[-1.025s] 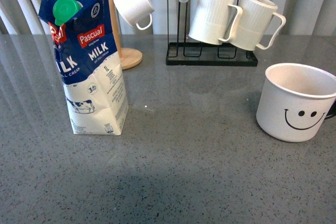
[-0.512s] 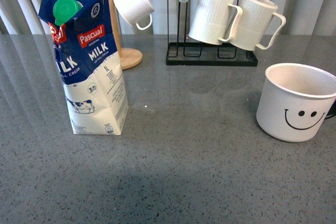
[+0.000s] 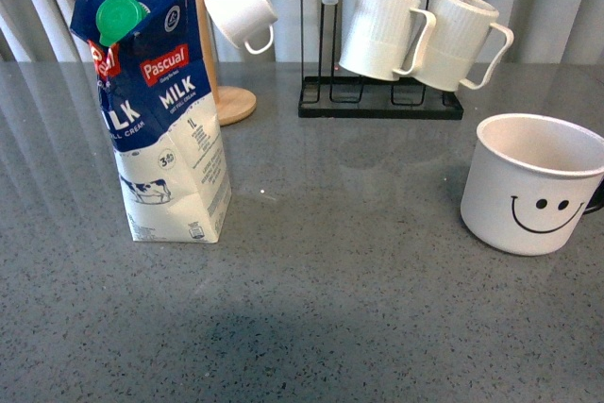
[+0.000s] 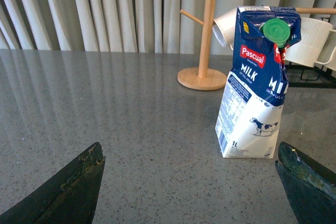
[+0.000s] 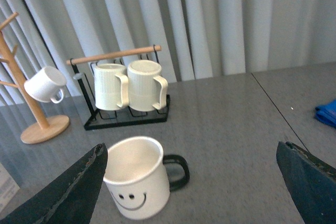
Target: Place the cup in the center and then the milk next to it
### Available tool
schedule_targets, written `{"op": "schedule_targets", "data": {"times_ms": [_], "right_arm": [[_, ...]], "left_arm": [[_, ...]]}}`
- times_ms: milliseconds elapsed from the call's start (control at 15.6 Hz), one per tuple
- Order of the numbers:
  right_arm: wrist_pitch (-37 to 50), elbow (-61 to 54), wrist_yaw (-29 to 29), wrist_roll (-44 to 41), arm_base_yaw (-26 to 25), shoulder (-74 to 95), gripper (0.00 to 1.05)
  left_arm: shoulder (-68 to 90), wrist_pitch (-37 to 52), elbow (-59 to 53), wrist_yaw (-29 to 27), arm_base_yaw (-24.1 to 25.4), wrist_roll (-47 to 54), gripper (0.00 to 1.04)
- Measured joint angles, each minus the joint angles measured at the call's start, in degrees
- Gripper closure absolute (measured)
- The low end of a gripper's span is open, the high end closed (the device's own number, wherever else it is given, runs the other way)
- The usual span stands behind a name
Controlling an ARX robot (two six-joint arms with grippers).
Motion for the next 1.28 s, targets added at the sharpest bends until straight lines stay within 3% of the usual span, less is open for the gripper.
{"op": "schedule_targets", "data": {"times_ms": [192,320,512,769,1281], "right_arm": [[9.4,13.8,-4.3,-3.6,-0.3,23.4,0.07],[5.2,25.1,-6.3,-8.0,1.9,36.7,0.07],[-10.6,41.9,-10.1,-15.4,4.3,53.9,0.07],[-27.2,53.4,-11.0,-24.5,5.9,66.4,0.07],[-33.5,59.8,-9.8,-29.3,7.7,77.2,0.09]], "left_arm": [[0.0,0.0,0.0,0.0,0.0,0.0,0.07],[0.0,0.0,0.0,0.0,0.0,0.0,0.07],[0.0,0.0,0.0,0.0,0.0,0.0,0.07],[0.0,0.0,0.0,0.0,0.0,0.0,0.07],[0.0,0.0,0.0,0.0,0.0,0.0,0.07]]}}
